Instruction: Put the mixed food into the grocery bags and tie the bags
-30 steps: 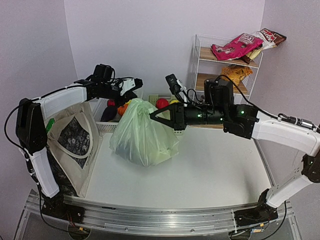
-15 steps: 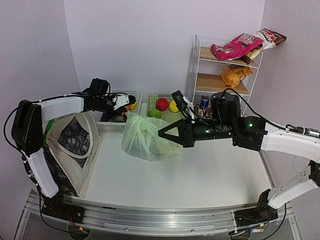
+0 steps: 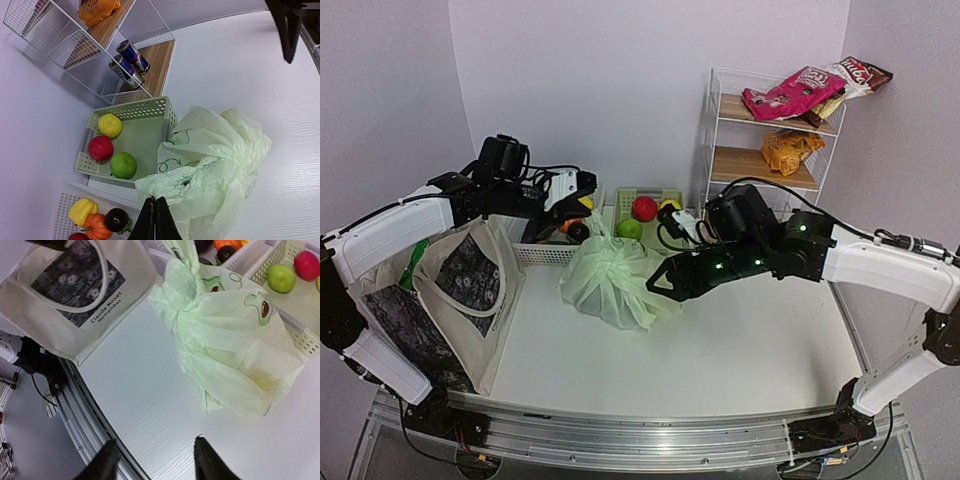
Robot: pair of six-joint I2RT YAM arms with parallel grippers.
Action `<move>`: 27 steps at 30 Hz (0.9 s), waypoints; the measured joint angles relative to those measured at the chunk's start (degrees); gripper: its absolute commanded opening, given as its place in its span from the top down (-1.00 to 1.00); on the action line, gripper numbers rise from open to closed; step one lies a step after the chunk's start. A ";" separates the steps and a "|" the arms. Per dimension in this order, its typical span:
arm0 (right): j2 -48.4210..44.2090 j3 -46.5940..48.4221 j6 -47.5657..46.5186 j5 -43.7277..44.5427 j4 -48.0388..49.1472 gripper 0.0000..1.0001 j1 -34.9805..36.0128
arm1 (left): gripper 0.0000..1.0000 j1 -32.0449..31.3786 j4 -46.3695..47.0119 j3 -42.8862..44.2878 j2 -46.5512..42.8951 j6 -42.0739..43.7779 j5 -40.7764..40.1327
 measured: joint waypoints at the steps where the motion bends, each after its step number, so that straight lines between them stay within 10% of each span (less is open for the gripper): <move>1: 1.51 1.16 0.46 0.91 -0.93 -0.22 -0.03 | 1.00 0.13 -0.68 0.00 0.02 -0.25 0.18; 6: 10.61 5.84 2.87 -1.09 -3.02 0.20 -0.14 | 1.00 0.20 -1.52 0.00 0.02 -0.61 0.46; 13: 14.37 1.13 5.63 -4.78 -0.27 -0.01 -0.14 | 0.94 0.20 -1.55 -0.25 0.02 -0.68 0.31; 21: 20.16 1.18 5.93 -1.36 4.44 -0.06 -0.35 | -0.24 0.24 -3.59 1.08 0.94 -3.45 0.84; 27: 22.65 1.18 5.65 2.45 7.49 -0.15 -1.29 | -0.69 2.42 -7.69 5.79 3.11 -12.64 4.25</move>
